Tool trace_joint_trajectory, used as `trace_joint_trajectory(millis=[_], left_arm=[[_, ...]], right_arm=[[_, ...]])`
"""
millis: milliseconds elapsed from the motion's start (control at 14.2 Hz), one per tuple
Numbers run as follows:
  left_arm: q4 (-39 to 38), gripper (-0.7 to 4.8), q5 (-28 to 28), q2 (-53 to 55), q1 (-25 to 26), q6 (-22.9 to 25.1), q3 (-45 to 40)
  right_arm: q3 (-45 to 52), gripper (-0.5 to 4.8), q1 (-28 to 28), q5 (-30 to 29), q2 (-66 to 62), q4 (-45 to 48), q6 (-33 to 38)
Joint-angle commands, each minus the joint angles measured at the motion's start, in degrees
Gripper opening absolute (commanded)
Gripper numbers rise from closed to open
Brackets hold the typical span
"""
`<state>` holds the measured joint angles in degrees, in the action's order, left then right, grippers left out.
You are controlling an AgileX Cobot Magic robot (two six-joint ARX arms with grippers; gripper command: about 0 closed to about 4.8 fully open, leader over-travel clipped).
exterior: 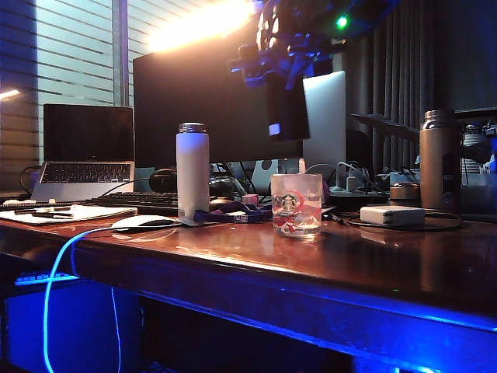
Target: Pick up the black thermos, pour a little water from inside into the glass cup, then place the black thermos back on the table.
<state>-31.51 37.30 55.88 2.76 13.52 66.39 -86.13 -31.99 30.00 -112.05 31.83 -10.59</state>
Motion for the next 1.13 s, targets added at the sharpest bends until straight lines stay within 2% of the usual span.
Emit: trace_joint_trajectory(millis=[70,352,1127], left_arm=[[2.84,-0.02,0.00,-0.13,0.02,0.09,0.22],[2.86,-0.02,0.00,-0.11,0.04,-0.04,0.20],[2.84,-0.02,0.00,-0.11,0.07,-0.02,0.20]], right_arm=[[-0.42,0.50,1.40,0.11,1.16,2.27,-1.53],[-0.37,0.49,2.78,-0.09,4.33,1.16,-1.70],[-0.24,0.49,3.32,-0.22,13.11,-9.99,-1.95]])
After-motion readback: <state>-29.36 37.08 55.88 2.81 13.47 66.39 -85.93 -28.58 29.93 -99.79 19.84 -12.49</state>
